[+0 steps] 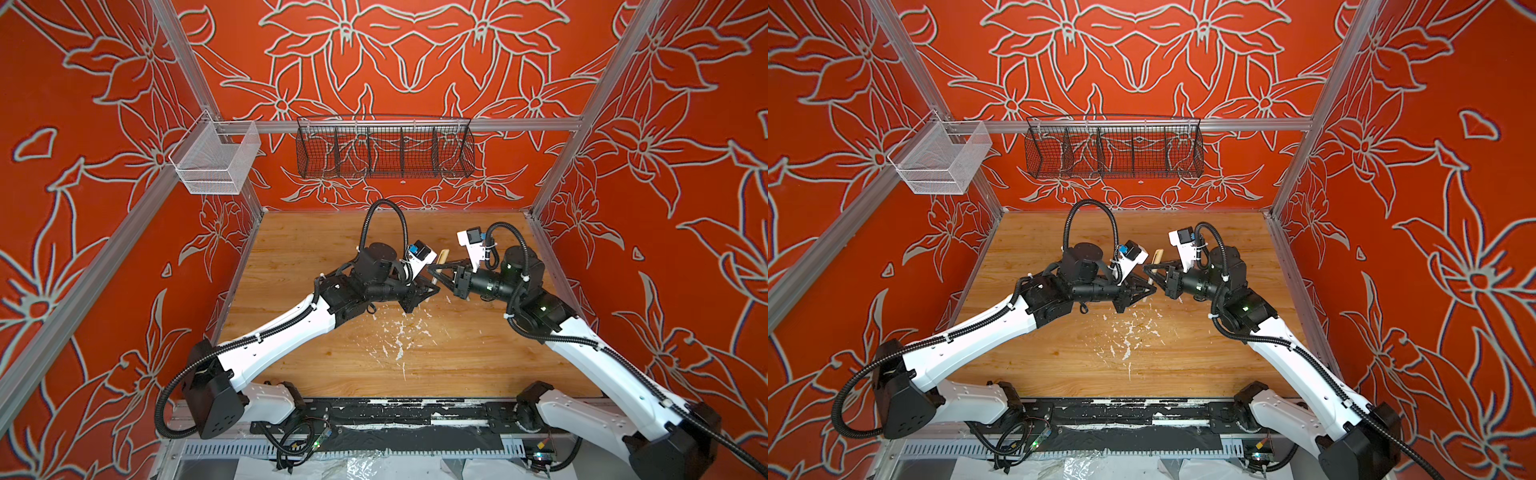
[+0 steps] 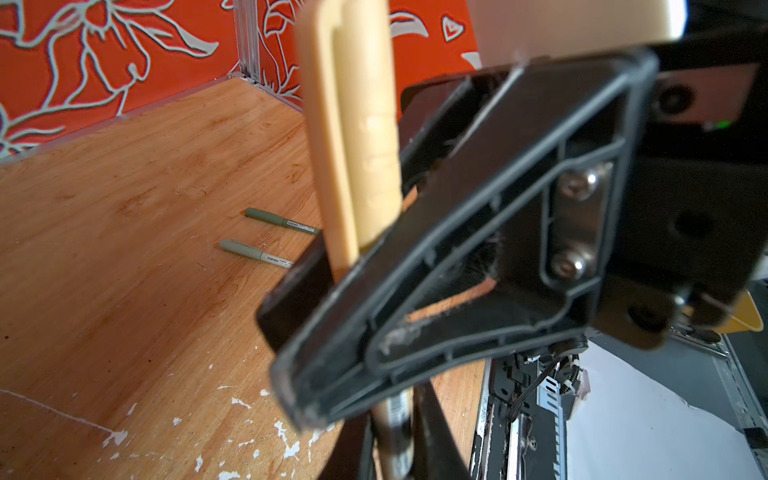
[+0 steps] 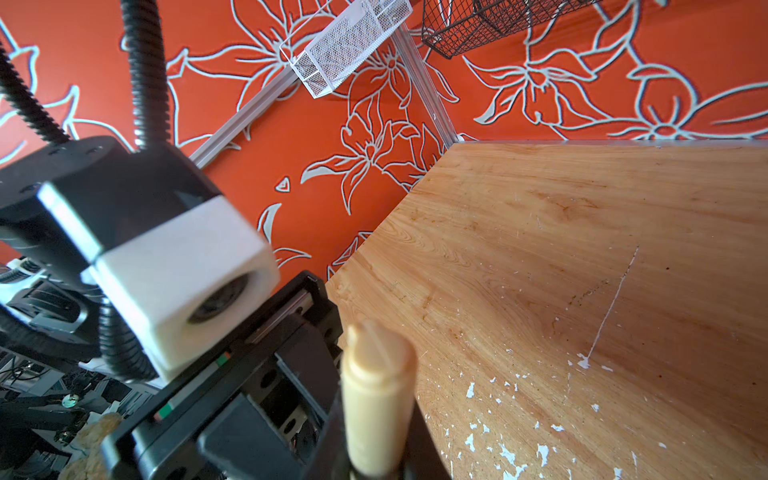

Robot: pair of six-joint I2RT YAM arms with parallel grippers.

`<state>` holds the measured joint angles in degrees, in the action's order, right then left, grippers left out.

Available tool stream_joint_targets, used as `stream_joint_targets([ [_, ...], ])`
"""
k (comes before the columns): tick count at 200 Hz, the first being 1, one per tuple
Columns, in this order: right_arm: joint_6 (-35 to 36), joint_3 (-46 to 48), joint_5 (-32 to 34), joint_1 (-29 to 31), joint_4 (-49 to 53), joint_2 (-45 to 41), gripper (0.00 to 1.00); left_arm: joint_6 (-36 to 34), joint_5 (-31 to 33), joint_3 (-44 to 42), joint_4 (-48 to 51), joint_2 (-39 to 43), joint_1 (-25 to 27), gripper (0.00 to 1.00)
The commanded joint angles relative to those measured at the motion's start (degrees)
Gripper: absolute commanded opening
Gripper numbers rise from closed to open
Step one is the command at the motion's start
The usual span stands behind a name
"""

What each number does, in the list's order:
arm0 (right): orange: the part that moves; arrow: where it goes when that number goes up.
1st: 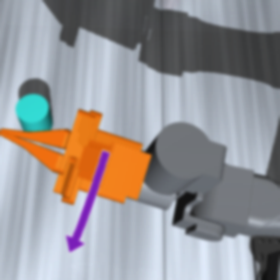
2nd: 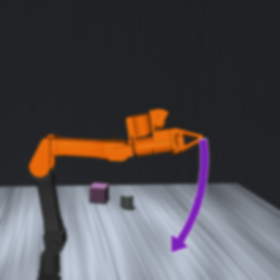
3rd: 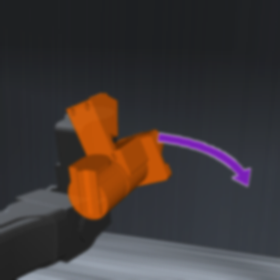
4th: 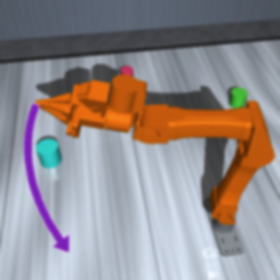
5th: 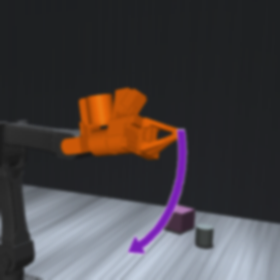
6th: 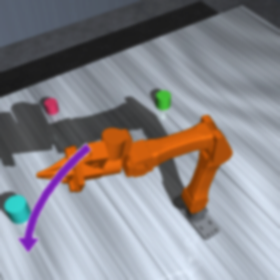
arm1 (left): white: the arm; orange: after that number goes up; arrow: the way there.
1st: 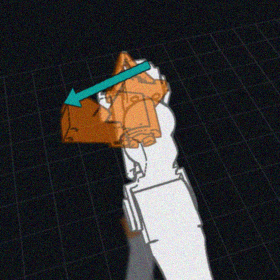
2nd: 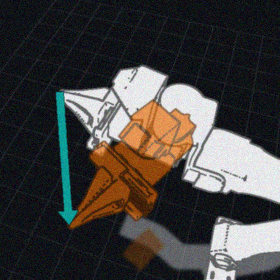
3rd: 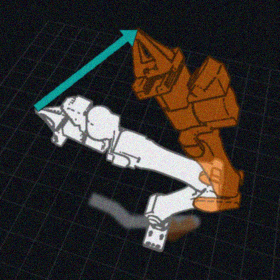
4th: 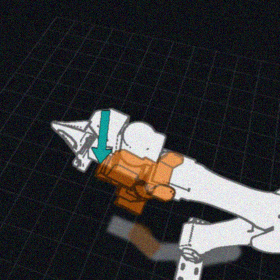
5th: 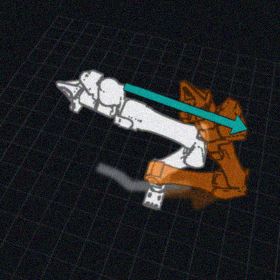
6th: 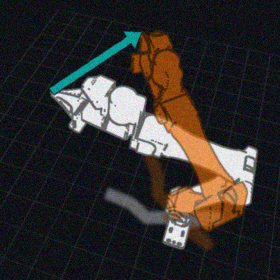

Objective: Insert the pens into the pen caps

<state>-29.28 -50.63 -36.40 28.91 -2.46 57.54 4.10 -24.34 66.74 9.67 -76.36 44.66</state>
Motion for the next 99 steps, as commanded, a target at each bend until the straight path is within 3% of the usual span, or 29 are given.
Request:
stream_joint_targets([
  [1,-0.62,0.63,1.23,0.16,-1.51,-0.76,0.0,-0.49,-1.4,-0.1,-1.99,1.3,-0.19,0.15],
  [20,-0.47,0.37,1.4,0.19,-1.41,-0.55,0.0,-0.49,-1.66,-0.12,-1.78,1.37,-0.37,0.21],
  [40,-0.42,-0.06,1.42,0.14,-1.14,0.01,0.0,-0.76,-1.68,-0.03,-1.48,1.55,-0.46,0.21],
  [77,-0.8,-0.48,0.54,0.19,-2.2,0.82,0.0,-1.07,-1.6,0.97,-0.78,0.86,-0.97,0.0],
  [92,-0.32,-0.92,0.63,0.19,-1.07,0.56,0.0,-0.96,-1.75,1.28,-0.85,0.44,-1.33,0.0],
  [99,-0.03,-1.19,1.15,0.19,0.0,0.21,0.11,-0.86,-1.9,1.41,-1.04,0.05,-1.54,0.0],
])
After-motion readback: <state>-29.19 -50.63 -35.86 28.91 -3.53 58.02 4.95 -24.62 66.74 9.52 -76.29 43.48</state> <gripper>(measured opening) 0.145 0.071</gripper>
